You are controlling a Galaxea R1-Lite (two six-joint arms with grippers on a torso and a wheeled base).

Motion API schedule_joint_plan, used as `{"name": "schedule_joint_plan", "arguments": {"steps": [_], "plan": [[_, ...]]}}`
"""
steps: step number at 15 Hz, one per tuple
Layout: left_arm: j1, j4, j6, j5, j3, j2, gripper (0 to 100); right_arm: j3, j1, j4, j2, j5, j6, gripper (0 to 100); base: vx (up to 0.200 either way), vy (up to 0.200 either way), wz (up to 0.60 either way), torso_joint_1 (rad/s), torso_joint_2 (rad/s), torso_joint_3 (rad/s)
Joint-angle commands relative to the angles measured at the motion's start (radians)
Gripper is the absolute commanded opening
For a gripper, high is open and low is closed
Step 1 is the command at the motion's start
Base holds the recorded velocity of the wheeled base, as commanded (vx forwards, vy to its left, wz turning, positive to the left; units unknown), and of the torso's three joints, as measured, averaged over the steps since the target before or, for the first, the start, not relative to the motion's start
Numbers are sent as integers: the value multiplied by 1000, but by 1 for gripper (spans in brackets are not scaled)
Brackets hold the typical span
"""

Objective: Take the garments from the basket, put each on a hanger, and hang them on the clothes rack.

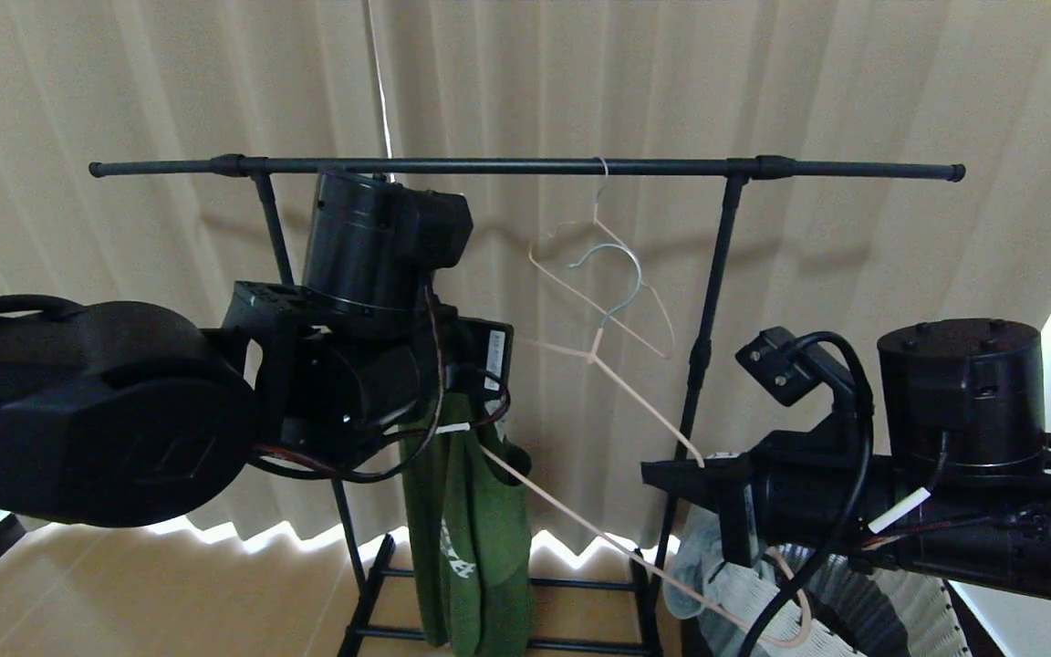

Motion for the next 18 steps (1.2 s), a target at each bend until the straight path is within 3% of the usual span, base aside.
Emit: {"name": "schedule_joint_plan", "arguments": {"steps": [1,3,7,17,18], "plan": [[-13,-2,-2,-2,-8,-2,0,1,2,0,0,1,0,0,0,0,0,0,0,0],[-38,-4,-8,-24,-8,-5,0,-1,2,0,2,-1,0,0,0,0,0,0,0,0],[-84,-1,-18,-217,9,-84,0,-6,2,0,4,-2,-3,0,0,0,0,0,0,0],[-85,-5,13,-232,86,-117,0,-6,-28,2,-33,-6,-94,0,0,0,0,0,0,0],[-87,-5,13,-232,86,-120,100,-6,-28,2,-32,-6,-94,0,0,0,0,0,0,0]]}}
